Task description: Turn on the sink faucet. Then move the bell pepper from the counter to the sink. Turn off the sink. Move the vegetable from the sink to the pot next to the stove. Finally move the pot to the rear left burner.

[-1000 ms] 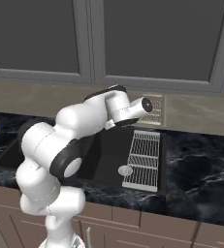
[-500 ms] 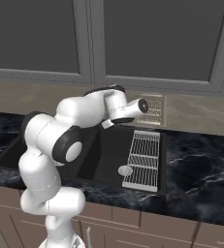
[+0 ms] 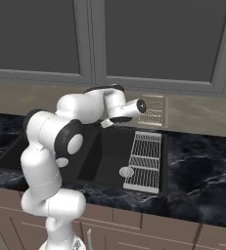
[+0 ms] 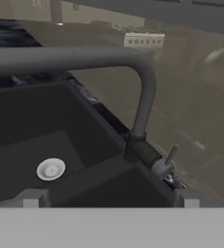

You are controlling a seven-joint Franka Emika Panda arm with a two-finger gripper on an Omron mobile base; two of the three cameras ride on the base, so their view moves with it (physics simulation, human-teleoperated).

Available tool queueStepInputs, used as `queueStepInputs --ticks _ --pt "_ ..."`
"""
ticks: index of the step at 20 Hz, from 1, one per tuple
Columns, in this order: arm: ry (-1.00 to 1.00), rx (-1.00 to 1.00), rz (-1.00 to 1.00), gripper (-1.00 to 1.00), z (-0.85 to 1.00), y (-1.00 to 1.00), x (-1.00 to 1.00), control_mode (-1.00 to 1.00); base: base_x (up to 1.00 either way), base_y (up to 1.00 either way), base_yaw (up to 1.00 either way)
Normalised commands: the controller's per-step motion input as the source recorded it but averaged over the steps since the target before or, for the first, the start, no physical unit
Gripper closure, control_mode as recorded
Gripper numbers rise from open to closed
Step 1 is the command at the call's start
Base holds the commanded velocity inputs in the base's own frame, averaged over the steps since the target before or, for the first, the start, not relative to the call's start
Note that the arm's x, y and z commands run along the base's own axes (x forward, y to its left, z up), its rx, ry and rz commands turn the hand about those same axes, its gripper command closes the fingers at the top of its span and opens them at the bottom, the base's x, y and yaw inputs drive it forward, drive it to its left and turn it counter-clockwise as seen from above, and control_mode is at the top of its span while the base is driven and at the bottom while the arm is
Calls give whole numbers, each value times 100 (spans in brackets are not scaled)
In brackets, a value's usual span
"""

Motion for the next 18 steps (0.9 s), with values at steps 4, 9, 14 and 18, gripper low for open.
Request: queueStepInputs --ticks 4,9,14,18 --pt "-11 1 9 -100 -7 6 31 -100 0 0 0" --pt "-6 0 9 -100 -8 2 28 -100 0 0 0" --pt "-1 0 8 -100 -7 0 28 -100 0 0 0" --pt "0 0 4 -100 -7 0 28 -100 0 0 0"
